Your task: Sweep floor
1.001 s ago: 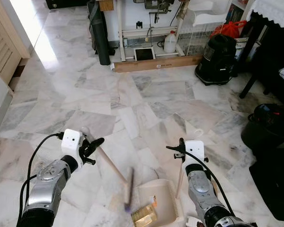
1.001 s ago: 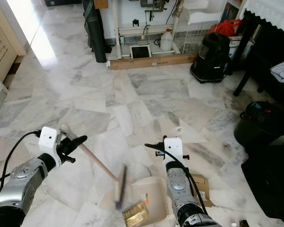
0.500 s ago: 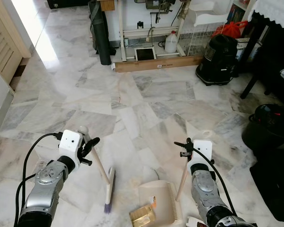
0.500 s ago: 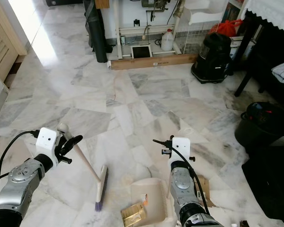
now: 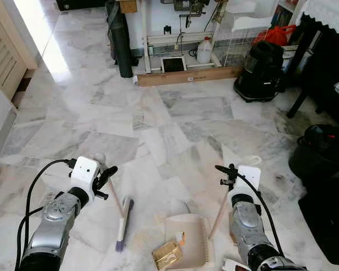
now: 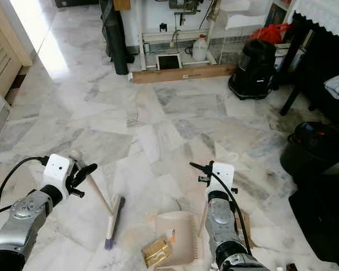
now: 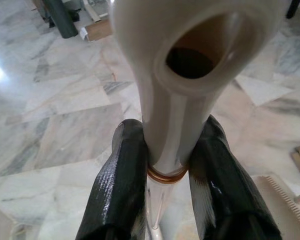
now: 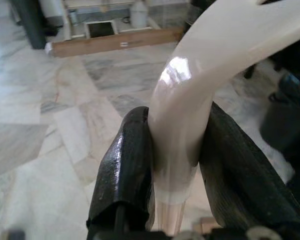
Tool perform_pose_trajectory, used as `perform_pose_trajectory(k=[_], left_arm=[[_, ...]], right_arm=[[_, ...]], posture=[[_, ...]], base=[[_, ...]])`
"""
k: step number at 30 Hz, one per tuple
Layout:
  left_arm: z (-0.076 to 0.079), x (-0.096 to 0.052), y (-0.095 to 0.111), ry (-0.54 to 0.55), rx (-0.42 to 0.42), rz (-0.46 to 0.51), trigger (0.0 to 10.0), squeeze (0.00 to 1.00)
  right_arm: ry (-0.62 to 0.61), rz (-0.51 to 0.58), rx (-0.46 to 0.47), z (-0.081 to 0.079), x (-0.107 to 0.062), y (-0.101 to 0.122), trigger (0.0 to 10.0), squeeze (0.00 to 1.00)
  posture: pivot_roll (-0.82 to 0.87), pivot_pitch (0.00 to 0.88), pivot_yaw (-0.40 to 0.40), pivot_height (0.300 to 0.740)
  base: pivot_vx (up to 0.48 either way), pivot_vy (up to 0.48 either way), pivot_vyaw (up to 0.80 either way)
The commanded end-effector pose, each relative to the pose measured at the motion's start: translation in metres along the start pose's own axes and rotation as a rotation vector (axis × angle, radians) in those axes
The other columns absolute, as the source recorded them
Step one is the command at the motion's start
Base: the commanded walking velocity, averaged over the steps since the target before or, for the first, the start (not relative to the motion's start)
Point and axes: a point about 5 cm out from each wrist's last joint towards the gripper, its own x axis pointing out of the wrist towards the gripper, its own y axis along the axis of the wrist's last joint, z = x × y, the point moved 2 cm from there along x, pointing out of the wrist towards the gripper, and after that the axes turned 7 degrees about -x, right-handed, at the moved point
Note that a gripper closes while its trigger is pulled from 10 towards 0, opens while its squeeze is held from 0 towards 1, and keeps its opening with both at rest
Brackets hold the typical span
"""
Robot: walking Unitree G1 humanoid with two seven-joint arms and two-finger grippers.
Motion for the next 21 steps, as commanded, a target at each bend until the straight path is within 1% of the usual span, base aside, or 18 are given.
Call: perform_pose_trajectory(k=[1,5,10,12,14,16,17,18,20,21], left_arm=[[-0.001,0.000,-0.002,0.012,0.025,-0.011,10.0,0.00],[0.000,0.002,-0.002,0.022,0.032,-0.015,10.0,0.00],[0.003,0.003,-0.003,0.020,0.033,-0.013,10.0,0.00],[0.005,0.004,-0.004,0.015,0.034,-0.015,10.0,0.00],[0.006,0.004,-0.004,0.009,0.032,-0.017,10.0,0.00],[0.008,0.005,-0.005,-0.002,0.027,-0.024,10.0,0.00],[0.009,0.005,-0.006,-0.013,0.023,-0.039,10.0,0.00],[0.012,0.004,-0.012,-0.047,0.015,-0.084,10.0,0.00],[0.017,0.002,-0.021,-0.098,0.018,-0.152,10.0,0.00],[0.018,0.001,-0.026,-0.121,0.002,-0.190,10.0,0.00]], right_arm=[[0.014,-0.041,-0.035,-0.003,-0.004,-0.010,10.0,0.00],[-0.015,-0.040,-0.018,-0.002,-0.004,-0.008,10.0,0.00],[-0.044,-0.062,-0.041,0.002,-0.003,-0.011,10.0,0.00],[-0.050,-0.070,-0.027,0.004,-0.004,-0.013,10.0,0.00],[-0.041,-0.073,-0.024,0.004,-0.004,-0.013,10.0,0.00],[-0.006,-0.069,-0.024,0.000,-0.005,-0.013,10.0,0.00],[0.016,-0.068,-0.026,-0.004,-0.005,-0.013,10.0,0.00],[0.043,-0.064,-0.032,-0.008,-0.006,-0.013,10.0,0.00],[0.058,-0.055,-0.040,-0.013,-0.007,-0.012,10.0,0.00],[0.064,-0.054,-0.043,-0.014,-0.007,-0.012,10.0,0.00]], posture=[[0.05,0.079,0.003,0.740],[0.05,0.077,0.002,0.740],[0.05,0.078,0.002,0.740],[0.05,0.078,0.002,0.740],[0.05,0.079,0.002,0.740],[0.05,0.081,0.002,0.740],[0.05,0.081,0.002,0.740],[0.05,0.081,0.002,0.740],[0.05,0.082,0.002,0.740],[0.05,0.082,0.002,0.740]], base=[[0.000,0.000,0.00],[0.000,0.000,0.00],[0.000,0.000,0.00],[0.000,0.000,0.00],[0.000,0.000,0.00],[0.000,0.000,0.00],[0.000,0.000,0.00],[0.000,0.000,0.00],[0.000,0.000,0.00],[0.000,0.000,0.00]])
